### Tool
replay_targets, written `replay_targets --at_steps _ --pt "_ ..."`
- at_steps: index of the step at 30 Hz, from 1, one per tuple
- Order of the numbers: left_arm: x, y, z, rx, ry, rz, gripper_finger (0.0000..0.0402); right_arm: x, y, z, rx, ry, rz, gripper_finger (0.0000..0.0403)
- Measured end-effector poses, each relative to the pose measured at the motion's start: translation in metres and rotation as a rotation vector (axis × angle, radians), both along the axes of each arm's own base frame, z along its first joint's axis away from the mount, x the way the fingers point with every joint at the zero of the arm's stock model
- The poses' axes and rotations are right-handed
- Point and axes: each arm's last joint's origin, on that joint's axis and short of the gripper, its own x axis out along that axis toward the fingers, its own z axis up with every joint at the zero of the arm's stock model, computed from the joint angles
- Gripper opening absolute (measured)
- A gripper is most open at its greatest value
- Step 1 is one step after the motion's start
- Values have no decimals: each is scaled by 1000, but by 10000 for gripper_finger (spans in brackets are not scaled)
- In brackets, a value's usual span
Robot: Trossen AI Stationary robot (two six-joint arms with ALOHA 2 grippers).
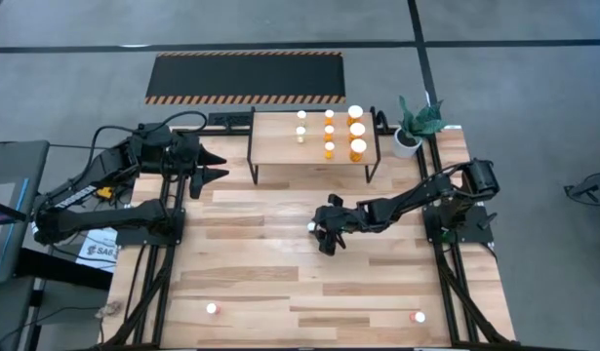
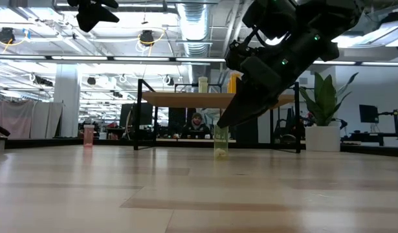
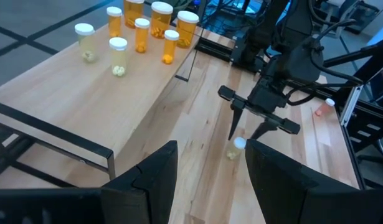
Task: Pick and place medicine bottles onto shelf by color
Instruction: Put the yellow pill bottle on the shelf aligned with the other small yellow pill bottles
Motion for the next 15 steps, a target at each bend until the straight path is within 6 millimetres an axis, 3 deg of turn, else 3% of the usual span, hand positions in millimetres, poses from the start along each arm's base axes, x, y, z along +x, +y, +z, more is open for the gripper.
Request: replay_targets --at_steps 15 --pt "0 0 0 0 0 0 176 1 0 7 6 -46 1 141"
